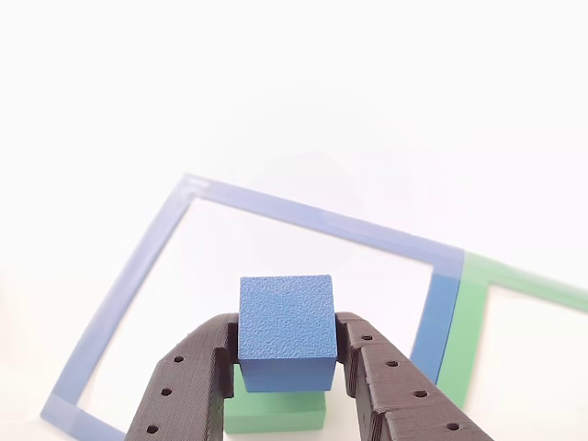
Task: Tower of hanoi
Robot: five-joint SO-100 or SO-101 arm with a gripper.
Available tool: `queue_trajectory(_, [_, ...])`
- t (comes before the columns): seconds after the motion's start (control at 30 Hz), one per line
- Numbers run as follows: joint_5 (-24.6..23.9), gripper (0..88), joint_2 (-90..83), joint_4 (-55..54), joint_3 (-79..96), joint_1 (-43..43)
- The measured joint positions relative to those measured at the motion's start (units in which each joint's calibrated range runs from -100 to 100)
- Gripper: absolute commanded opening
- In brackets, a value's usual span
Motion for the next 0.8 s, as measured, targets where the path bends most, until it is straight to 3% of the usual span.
queue_trajectory(0.8, [0.0, 6.3, 4.98, -5.06, 0.44, -0.16])
